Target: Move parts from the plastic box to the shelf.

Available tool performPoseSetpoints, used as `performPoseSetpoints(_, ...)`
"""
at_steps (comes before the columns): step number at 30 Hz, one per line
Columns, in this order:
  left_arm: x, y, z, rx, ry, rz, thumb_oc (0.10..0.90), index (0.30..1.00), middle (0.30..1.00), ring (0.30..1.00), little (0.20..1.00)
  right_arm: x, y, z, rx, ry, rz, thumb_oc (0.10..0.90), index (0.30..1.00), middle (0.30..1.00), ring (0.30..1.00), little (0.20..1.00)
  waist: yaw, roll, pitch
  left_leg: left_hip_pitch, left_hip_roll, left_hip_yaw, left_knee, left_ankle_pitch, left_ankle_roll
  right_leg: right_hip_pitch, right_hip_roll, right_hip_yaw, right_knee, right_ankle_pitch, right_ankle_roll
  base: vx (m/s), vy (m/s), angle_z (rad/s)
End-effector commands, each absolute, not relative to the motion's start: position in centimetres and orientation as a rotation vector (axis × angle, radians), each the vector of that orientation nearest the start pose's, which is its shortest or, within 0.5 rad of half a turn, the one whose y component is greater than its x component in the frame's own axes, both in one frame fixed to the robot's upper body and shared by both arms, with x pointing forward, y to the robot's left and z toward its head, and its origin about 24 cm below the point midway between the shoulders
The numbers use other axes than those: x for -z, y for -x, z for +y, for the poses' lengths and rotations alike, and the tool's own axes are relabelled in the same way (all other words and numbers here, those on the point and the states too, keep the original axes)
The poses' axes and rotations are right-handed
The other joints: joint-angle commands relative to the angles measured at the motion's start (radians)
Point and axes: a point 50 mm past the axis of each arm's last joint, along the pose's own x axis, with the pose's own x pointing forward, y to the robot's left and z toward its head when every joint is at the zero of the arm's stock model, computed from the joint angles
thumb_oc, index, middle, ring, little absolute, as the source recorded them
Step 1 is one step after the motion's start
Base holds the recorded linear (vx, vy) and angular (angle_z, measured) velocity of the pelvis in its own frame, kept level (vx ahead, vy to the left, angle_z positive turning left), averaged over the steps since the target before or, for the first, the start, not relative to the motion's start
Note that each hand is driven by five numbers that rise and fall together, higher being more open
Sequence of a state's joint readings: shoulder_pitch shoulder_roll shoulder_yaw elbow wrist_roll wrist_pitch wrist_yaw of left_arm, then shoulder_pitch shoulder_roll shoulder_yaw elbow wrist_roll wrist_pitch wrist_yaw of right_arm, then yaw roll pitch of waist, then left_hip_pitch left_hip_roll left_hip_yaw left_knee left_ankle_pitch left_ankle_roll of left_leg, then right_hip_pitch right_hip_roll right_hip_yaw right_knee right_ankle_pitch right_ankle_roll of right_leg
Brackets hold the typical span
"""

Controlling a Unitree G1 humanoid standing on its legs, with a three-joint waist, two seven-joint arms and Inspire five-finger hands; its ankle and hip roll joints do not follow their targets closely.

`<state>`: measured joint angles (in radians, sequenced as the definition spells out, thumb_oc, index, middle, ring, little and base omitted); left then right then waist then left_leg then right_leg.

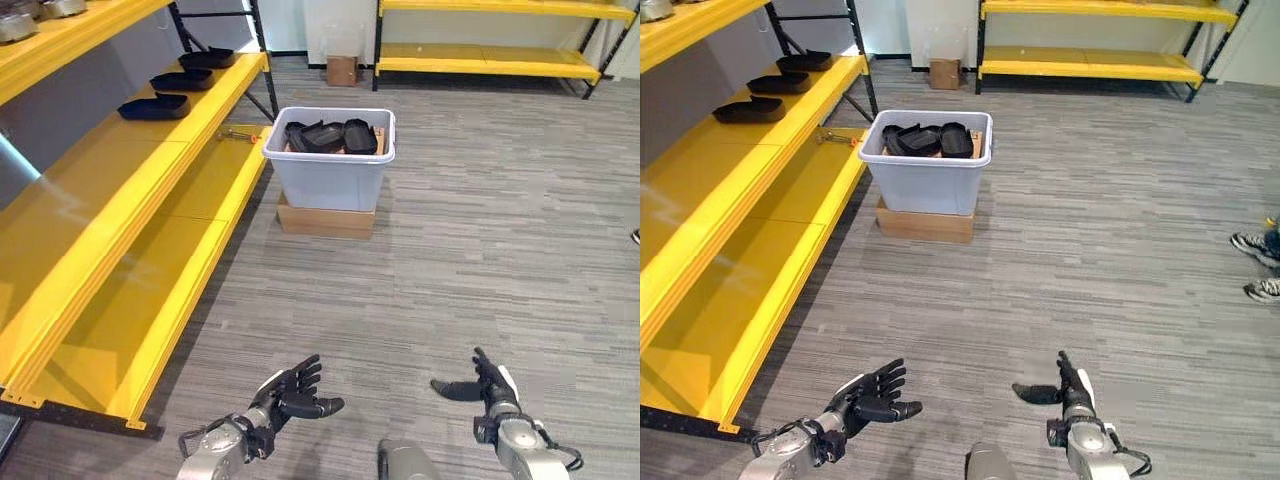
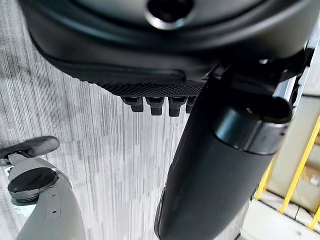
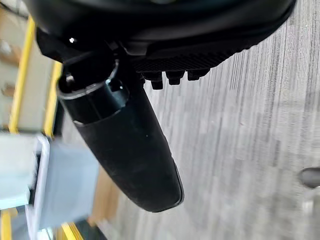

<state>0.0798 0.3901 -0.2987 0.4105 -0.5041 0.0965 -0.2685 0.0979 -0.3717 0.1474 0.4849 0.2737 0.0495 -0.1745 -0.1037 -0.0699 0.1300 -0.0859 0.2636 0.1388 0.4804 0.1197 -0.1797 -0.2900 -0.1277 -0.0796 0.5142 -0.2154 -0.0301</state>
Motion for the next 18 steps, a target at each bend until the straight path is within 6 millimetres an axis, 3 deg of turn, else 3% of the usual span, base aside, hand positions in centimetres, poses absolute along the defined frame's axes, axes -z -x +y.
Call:
performPoseSetpoints(1,5.5,-20.4,19.9,0.259,0.182,0.518,0.900,1.000,1.000,1.000,1.000,4.4,-20.6,-24.9,0.176,0.231,0.439,0.900,1.000,1.000,1.000,1.000,-0.004,0.028,-0.013,-0.056,-0.127,0.112,0.507,-0.169,0.145,0.230,0.110,-0.041,-0.307,0.060,-0.034,0.22,0.065,0.00)
performPoseSetpoints(3,5.3,-20.4,20.6,0.235,0.175,0.525,0.900,1.000,1.000,1.000,1.000,4.2,-20.6,-24.8,0.149,0.234,0.419,0.900,1.000,1.000,1.000,1.000,0.009,0.028,0.012,-0.106,-0.112,0.133,0.409,-0.187,0.167,0.260,0.119,-0.030,-0.306,0.052,-0.025,0.26,0.150,0.08)
performPoseSetpoints(4,5.5,-19.8,21.6,0.212,0.131,0.541,0.900,1.000,1.000,1.000,1.000,3.8,-21.0,-24.5,0.138,0.244,0.397,0.900,1.000,1.000,1.000,1.000,0.021,0.038,0.043,-0.120,-0.079,0.165,0.162,-0.130,0.153,0.302,0.135,-0.012,-0.307,0.039,-0.012,0.34,0.294,0.26)
performPoseSetpoints(5,5.8,-19.3,22.1,0.187,0.127,0.555,0.900,1.000,1.000,1.000,1.000,3.6,-21.1,-24.3,0.139,0.246,0.395,0.900,1.000,1.000,1.000,1.000,0.030,0.050,0.055,-0.128,-0.073,0.179,0.006,-0.086,0.138,0.324,0.142,-0.007,-0.310,0.035,0.001,0.33,0.305,0.23)
performPoseSetpoints(6,5.9,-19.2,22.2,0.186,0.126,0.558,0.900,1.000,1.000,1.000,1.000,3.6,-21.1,-24.3,0.139,0.246,0.396,0.900,1.000,1.000,1.000,1.000,0.035,0.054,0.059,-0.132,-0.076,0.175,-0.052,-0.066,0.132,0.333,0.145,-0.005,-0.310,0.034,0.005,0.41,0.350,0.18)
performPoseSetpoints(7,6.1,-18.2,23.0,0.162,0.107,0.574,0.900,1.000,1.000,1.000,1.000,3.6,-20.8,-24.4,0.149,0.249,0.393,0.900,1.000,1.000,1.000,1.000,0.064,0.072,0.079,-0.170,-0.077,0.128,-0.244,0.036,0.102,0.372,0.156,0.019,-0.309,0.027,0.019,0.43,0.331,0.08)
performPoseSetpoints(9,6.6,-16.8,23.9,0.136,0.066,0.592,0.900,1.000,1.000,1.000,1.000,3.7,-20.8,-24.6,0.157,0.245,0.391,0.900,1.000,1.000,1.000,1.000,0.111,0.078,0.101,-0.224,-0.062,0.029,-0.406,0.107,0.080,0.403,0.155,0.062,-0.294,0.012,0.033,0.57,0.426,-0.21)
performPoseSetpoints(12,7.1,-15.5,24.7,0.093,0.121,0.609,0.900,1.000,1.000,1.000,1.000,3.5,-21.0,-24.8,0.147,0.254,0.385,0.900,1.000,1.000,1.000,1.000,0.137,0.075,0.118,-0.252,-0.056,-0.024,-0.407,0.091,0.078,0.400,0.132,0.072,-0.242,-0.012,0.042,0.41,0.351,-0.81)
performPoseSetpoints(13,7.3,-15.2,25.2,0.052,0.174,0.601,0.900,1.000,1.000,1.000,1.000,3.2,-21.5,-24.8,0.143,0.216,0.379,0.900,1.000,1.000,1.000,1.000,0.138,0.099,0.112,-0.213,-0.042,0.006,-0.395,0.064,0.079,0.386,0.127,0.050,-0.176,-0.048,0.051,0.45,0.361,-0.53)
performPoseSetpoints(15,6.9,-15.6,25.3,0.078,0.180,0.586,0.900,1.000,1.000,1.000,1.000,3.0,-21.7,-24.2,0.122,0.194,0.360,0.900,1.000,1.000,1.000,1.000,0.138,0.114,0.113,-0.210,-0.043,-0.006,-0.318,0.049,0.083,0.371,0.126,0.042,-0.095,-0.095,0.050,0.49,0.333,-0.24)
performPoseSetpoints(18,6.7,-15.9,25.3,0.114,0.158,0.593,0.900,1.000,1.000,1.000,1.000,2.9,-21.1,-23.8,0.081,0.179,0.358,0.900,1.000,1.000,1.000,1.000,0.130,0.107,0.100,-0.200,-0.067,0.028,-0.223,-0.029,0.110,0.368,0.113,0.010,-0.045,-0.126,0.054,0.38,0.226,-0.01)
